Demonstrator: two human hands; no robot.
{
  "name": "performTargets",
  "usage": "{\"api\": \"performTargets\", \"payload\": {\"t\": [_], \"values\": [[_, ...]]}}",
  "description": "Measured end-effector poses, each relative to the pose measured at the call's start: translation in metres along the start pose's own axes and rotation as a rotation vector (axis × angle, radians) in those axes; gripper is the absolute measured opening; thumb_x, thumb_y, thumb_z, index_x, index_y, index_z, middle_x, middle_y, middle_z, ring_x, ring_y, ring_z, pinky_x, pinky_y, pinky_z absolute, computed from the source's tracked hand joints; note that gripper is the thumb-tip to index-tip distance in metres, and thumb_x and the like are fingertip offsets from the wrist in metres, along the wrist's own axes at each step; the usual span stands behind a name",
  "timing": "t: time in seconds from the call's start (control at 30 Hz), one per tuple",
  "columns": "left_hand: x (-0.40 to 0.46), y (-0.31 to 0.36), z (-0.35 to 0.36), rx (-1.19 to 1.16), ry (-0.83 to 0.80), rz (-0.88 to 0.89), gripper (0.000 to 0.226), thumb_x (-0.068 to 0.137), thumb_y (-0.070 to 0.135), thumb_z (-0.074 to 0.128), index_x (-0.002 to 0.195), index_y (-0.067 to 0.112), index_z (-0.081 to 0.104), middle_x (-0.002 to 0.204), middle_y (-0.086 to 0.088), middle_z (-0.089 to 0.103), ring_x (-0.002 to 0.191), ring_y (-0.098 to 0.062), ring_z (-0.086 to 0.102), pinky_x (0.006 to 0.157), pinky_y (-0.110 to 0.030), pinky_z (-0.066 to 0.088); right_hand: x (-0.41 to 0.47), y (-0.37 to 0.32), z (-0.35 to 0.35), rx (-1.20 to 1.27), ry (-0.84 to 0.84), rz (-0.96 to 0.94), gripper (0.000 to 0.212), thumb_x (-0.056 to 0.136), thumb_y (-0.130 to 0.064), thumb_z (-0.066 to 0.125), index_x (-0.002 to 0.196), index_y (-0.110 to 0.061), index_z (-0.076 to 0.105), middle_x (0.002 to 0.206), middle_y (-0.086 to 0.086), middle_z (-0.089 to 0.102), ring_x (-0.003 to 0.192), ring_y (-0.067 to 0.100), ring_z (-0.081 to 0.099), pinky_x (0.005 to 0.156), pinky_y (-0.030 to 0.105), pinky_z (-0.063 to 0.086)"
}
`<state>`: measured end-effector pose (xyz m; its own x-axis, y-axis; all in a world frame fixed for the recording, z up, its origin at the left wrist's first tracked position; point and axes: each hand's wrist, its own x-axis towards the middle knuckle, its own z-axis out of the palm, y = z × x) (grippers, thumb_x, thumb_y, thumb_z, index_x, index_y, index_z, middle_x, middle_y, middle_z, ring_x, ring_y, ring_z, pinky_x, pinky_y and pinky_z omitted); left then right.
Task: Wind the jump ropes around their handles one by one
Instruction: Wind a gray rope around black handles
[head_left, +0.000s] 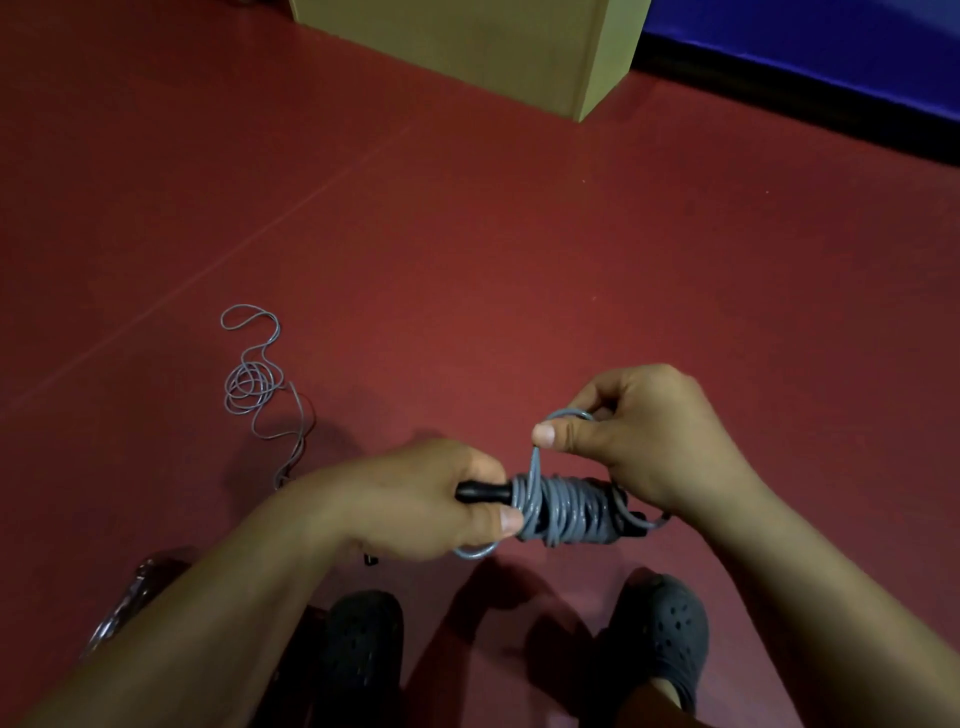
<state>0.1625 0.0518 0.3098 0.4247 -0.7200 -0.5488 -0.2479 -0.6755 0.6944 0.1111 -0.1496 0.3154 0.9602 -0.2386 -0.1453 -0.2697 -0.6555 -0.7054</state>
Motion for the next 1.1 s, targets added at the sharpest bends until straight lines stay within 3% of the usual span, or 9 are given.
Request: {"api": "performTargets", "payload": {"t": [0.17, 0.33, 0.47, 0.57, 0.73, 0.83, 0.9, 1.0, 1.1], "values": [[-0.007, 0.003, -0.007, -0.297, -0.069, 0.102, 0.038, 0.086, 0.04, 0.06, 0.101, 0.005, 0.064, 0.083, 0.001, 0.053, 0.079, -0.01, 0.047, 0.076, -0.03, 0.039, 0.003, 0.0, -0.016, 0.167, -0.052, 0.081, 0.052, 0.053, -0.053, 0.081, 0.061, -0.005, 0.062, 0.043, -0.004, 0.044, 0.039, 0.009, 0.035, 0.04, 0.02, 0.032], [-0.016, 0.009, -0.01, -0.589, -0.085, 0.06, 0.022, 0.076, 0.023, 0.077, 0.096, 0.018, 0.068, 0.08, 0.018, 0.068, 0.078, 0.007, 0.06, 0.076, -0.007, 0.046, 0.001, 0.0, -0.03, 0.48, -0.316, 0.081, 0.035, 0.062, -0.037, 0.077, 0.066, -0.006, 0.061, 0.05, -0.005, 0.04, 0.046, 0.007, 0.032, 0.045, 0.017, 0.031], [-0.015, 0.005, -0.009, -0.783, -0.008, 0.053, 0.043, 0.062, 0.022, 0.074, 0.104, 0.016, 0.065, 0.082, 0.013, 0.074, 0.078, 0.003, 0.067, 0.074, -0.013, 0.049, 0.001, -0.002, -0.027, 0.582, -0.348, 0.09, 0.031, 0.071, -0.033, 0.07, 0.071, -0.003, 0.059, 0.05, -0.002, 0.037, 0.045, 0.009, 0.029, 0.044, 0.02, 0.026], [-0.015, 0.003, -0.011, -0.83, -0.059, 0.129, 0.066, 0.052, 0.035, 0.09, 0.108, 0.009, 0.066, 0.083, 0.008, 0.073, 0.075, -0.002, 0.066, 0.071, -0.016, 0.049, 0.001, -0.007, -0.025, 0.601, -0.312, 0.089, 0.031, 0.071, -0.033, 0.07, 0.072, -0.003, 0.06, 0.049, -0.002, 0.041, 0.044, 0.008, 0.031, 0.043, 0.019, 0.028], [-0.014, 0.004, -0.013, -0.981, -0.096, 0.271, 0.059, 0.053, 0.048, 0.092, 0.098, 0.013, 0.077, 0.082, -0.005, 0.069, 0.073, -0.015, 0.064, 0.069, -0.027, 0.053, 0.003, -0.006, -0.022, 0.588, -0.29, 0.078, 0.032, 0.067, -0.036, 0.073, 0.067, -0.005, 0.064, 0.056, 0.007, 0.057, 0.046, 0.012, 0.051, 0.045, 0.021, 0.042], [-0.01, 0.006, -0.014, -0.989, -0.147, 0.361, 0.056, 0.07, 0.046, 0.083, 0.104, 0.004, 0.067, 0.076, -0.002, 0.06, 0.068, -0.013, 0.055, 0.073, -0.031, 0.051, 0.009, -0.001, -0.015, 0.721, -0.258, 0.011, 0.021, 0.08, -0.013, 0.071, 0.071, 0.003, 0.061, 0.06, 0.004, 0.065, 0.052, 0.009, 0.06, 0.052, 0.022, 0.05], [-0.008, 0.008, -0.014, -0.99, -0.123, 0.39, 0.044, 0.075, 0.047, 0.078, 0.099, 0.011, 0.069, 0.074, 0.003, 0.058, 0.066, -0.013, 0.051, 0.077, -0.031, 0.051, 0.01, 0.004, -0.011, 0.537, -0.123, -0.156, 0.016, 0.082, 0.002, 0.061, 0.067, -0.001, 0.058, 0.059, -0.005, 0.062, 0.055, 0.0, 0.056, 0.054, 0.016, 0.046], [-0.006, 0.009, -0.013, -1.011, -0.053, 0.396, 0.031, 0.075, 0.049, 0.077, 0.087, 0.02, 0.072, 0.072, 0.005, 0.056, 0.065, -0.013, 0.047, 0.076, -0.031, 0.05, 0.008, -0.004, -0.011, 0.351, -0.134, -0.21, 0.022, 0.075, 0.001, 0.049, 0.063, -0.015, 0.055, 0.057, -0.006, 0.054, 0.063, 0.006, 0.047, 0.058, 0.015, 0.027], [-0.004, 0.013, -0.013, -1.051, 0.036, 0.36, 0.022, 0.081, 0.039, 0.071, 0.079, 0.018, 0.068, 0.069, 0.0, 0.051, 0.063, -0.014, 0.045, 0.072, -0.031, 0.049, 0.006, -0.003, 0.002, 0.231, 0.052, -0.211, 0.034, 0.081, -0.001, 0.067, 0.06, -0.026, 0.057, 0.055, -0.013, 0.059, 0.059, -0.004, 0.057, 0.055, 0.011, 0.039]]}}
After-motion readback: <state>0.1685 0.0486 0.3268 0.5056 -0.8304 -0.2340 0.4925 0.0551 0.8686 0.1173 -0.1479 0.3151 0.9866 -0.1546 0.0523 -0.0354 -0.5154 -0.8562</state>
